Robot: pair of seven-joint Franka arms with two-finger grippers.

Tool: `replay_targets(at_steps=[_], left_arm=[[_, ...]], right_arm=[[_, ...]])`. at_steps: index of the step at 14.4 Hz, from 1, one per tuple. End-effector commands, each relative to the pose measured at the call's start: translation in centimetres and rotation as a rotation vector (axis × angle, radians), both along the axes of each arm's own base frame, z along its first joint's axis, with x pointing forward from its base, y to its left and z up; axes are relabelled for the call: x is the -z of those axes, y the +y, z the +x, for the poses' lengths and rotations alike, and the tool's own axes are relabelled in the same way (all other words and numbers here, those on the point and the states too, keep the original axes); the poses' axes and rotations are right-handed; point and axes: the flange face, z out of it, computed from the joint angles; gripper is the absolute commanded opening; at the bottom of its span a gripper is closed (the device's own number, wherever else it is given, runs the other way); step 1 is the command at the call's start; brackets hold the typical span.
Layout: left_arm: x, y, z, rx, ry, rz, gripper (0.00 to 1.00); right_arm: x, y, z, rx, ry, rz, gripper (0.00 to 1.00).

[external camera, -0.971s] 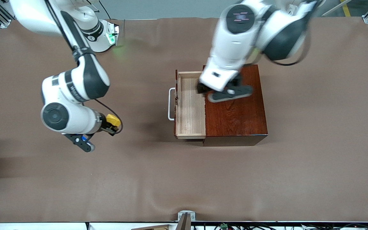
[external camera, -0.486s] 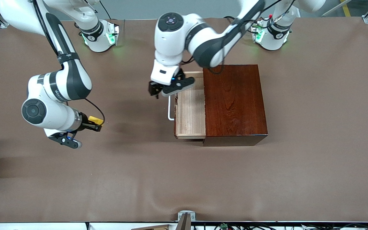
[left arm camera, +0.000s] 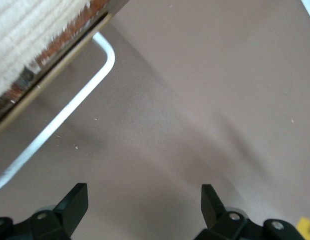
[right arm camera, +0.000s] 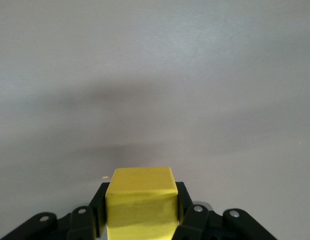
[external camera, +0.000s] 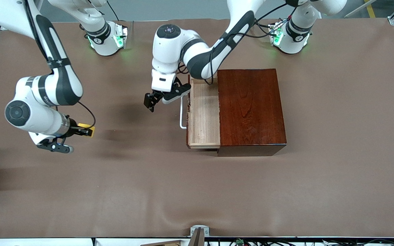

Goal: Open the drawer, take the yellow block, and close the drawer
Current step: 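Push the drawer shut with the left gripper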

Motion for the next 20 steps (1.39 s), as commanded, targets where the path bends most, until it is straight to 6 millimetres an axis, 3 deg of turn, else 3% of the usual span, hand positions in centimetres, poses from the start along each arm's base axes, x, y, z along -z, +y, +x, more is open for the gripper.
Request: replay_targets(at_steps=[1,4,8,12,15,20], left_arm=[[2.4,-1.0,0.0,-0.107,-0.042,0.000,1.00],[4.4,-0.5,-0.1,-0.169,-0.031,0.069,1.00],[5.7,1.1,0.1,-0.212,0.009,0.193,1.00],[5.2,2.5,1.3,-0.252,0.012,0.246,1.00],[4.3,3.8,2.0,-0.279,0.026,0.297,1.00],[5.2,5.6,2.1,-0.310,0.070,0.412,1.00]], right_arm=[[0.6,-2.8,-2.1,-0.035,-0.008,-0.009,0.00],[1.8,-5.5,-2.8,-0.086,0.011,-0.100,0.00],[5.8,-6.4,-5.5,-0.129,-0.048,-0.116,0.00],[6.9,-8.3,-6.1,-0.147,-0.059,-0.126,0.00],[8.8,-8.6,-7.4,-0.144,-0.089,-0.108,0.00],[11.0,-8.8,-8.0,-0.137,-0.080,-0.093,0.00]])
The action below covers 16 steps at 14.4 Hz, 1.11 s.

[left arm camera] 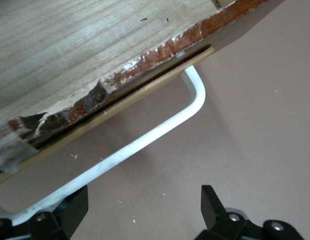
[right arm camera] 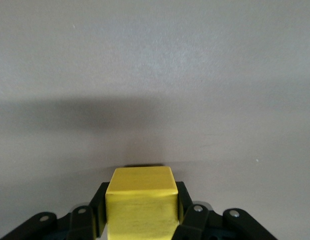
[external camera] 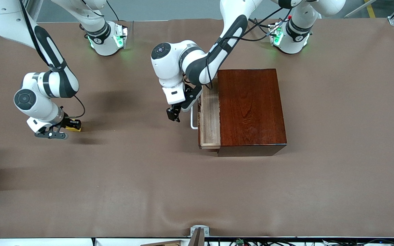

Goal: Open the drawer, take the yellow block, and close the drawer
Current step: 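Push the drawer shut with the left gripper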

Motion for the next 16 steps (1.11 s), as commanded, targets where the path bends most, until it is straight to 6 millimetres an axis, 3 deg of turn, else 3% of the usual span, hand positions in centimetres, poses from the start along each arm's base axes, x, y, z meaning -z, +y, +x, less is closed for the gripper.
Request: replay_targets(at_steps=[1,4,5,7,8,9,10,14,16], left_arm=[[0.4,2.3,0.7,-0.022,0.024,0.122,1.00],[1.3,4.1,0.6,-0.067,0.074,0.225,1.00],[1.5,4.6,0.5,-0.083,0.089,0.256,1.00],[1.6,5.0,0.6,-0.094,0.098,0.271,1.00],[1.6,5.5,1.1,-0.108,0.093,0.281,1.00],[1.6,6.0,1.5,-0.118,0.094,0.294,1.00],[1.6,6.1,1.5,-0.120,0.093,0.294,1.00],[1.5,5.9,1.4,-0.101,0.099,0.293,1.00],[0.5,5.3,1.6,-0.032,0.098,0.269,1.00]], right_arm=[[0.8,-0.9,-0.5,-0.006,-0.007,0.002,0.00],[1.7,-0.9,-0.6,-0.002,-0.011,0.011,0.00],[1.8,-0.9,-0.7,0.005,-0.010,0.011,0.05],[1.8,-0.8,-0.7,0.010,-0.009,0.010,0.37],[1.7,-0.8,-0.6,0.010,-0.009,0.009,0.58],[1.6,-0.8,-0.5,0.011,-0.011,0.009,0.93],[1.4,-0.7,-0.4,0.005,-0.012,0.008,1.00],[0.0,0.2,0.2,-0.010,-0.020,0.003,1.00],[-1.4,1.1,1.0,-0.021,-0.022,-0.004,1.00]])
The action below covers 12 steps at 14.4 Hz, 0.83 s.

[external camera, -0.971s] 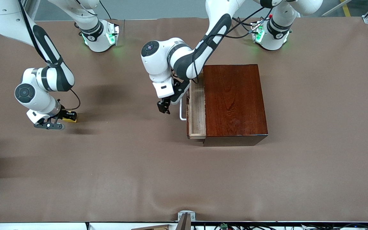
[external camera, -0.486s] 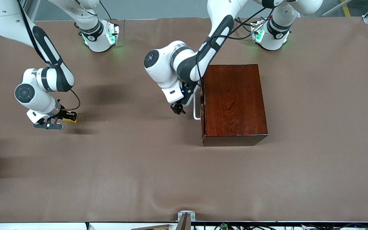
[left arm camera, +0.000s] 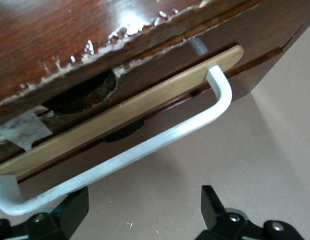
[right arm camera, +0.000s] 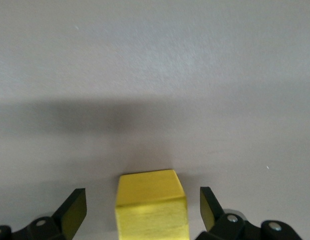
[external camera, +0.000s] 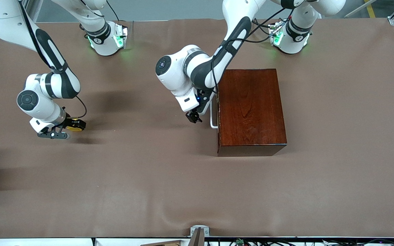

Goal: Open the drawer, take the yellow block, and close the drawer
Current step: 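Raise the left gripper away while the right gripper lowers the cube onto the table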

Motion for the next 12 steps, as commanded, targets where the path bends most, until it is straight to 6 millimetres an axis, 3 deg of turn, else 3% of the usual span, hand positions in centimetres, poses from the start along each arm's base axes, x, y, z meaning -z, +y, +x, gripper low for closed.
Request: replay_targets(at_steps=[1,3,5,6,8,10,12], left_arm=[[-2.2,0.3,0.2,0.143,0.030,0.019,1.00],[-3.1,-0.4,-0.2,0.214,0.038,-0.005,1.00],[-6.2,-0.8,0.1,0.244,0.007,-0.055,1.00],[-7.9,-0.6,0.3,0.293,0.010,-0.064,1.00],[-13.3,0.2,0.6,0.384,0.002,-0.109,1.00],[-17.9,2.9,2.2,0.416,-0.012,-0.145,1.00],[-21.2,5.8,3.4,0.479,0.008,-0.165,1.00]], right_arm=[[-2.3,1.3,0.8,-0.022,-0.004,-0.017,1.00],[-3.3,2.4,1.2,-0.040,-0.020,-0.017,1.00],[-4.1,2.6,1.5,-0.049,-0.037,-0.018,1.00],[-4.2,2.8,1.6,-0.053,-0.040,-0.018,1.00],[-5.7,4.1,2.4,-0.074,-0.066,-0.016,1.00],[-7.8,5.3,3.4,-0.087,-0.047,-0.025,1.00],[-11.1,6.6,5.3,-0.050,-0.003,0.006,1.00]])
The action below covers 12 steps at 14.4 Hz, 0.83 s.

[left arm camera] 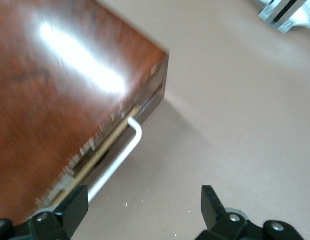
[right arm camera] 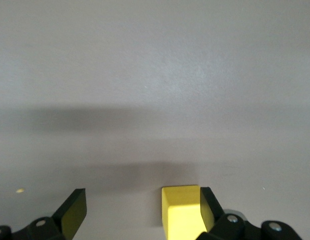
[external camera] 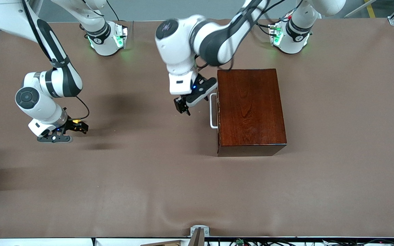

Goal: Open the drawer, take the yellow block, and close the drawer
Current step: 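Raise the left gripper away while the right gripper lowers the cube onto the table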

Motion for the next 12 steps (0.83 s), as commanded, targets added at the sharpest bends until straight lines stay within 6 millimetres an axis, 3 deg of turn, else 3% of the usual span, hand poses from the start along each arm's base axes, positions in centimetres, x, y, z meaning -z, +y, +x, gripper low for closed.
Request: replay_targets(at_steps=[1,3,8,10,12], left_arm=[[-4.0,4.9,1.1,0.088,0.045,-0.018,1.00],[-6.6,8.6,2.1,0.153,0.060,-0.027,1.00],[-11.9,18.0,3.5,0.234,0.086,-0.083,1.00],[-12.4,20.8,3.1,0.234,0.105,-0.091,1.00],[-13.4,24.9,3.1,0.281,0.112,-0.090,1.00]], right_arm=[[-5.9,1.6,2.5,0.038,0.046,0.025,1.00],[-8.8,2.8,3.7,0.038,0.068,0.030,1.00],[-14.5,3.3,5.2,0.065,0.099,0.061,1.00],[-17.2,4.0,5.6,0.059,0.110,0.059,1.00],[-20.6,4.6,5.9,0.055,0.113,0.057,1.00]])
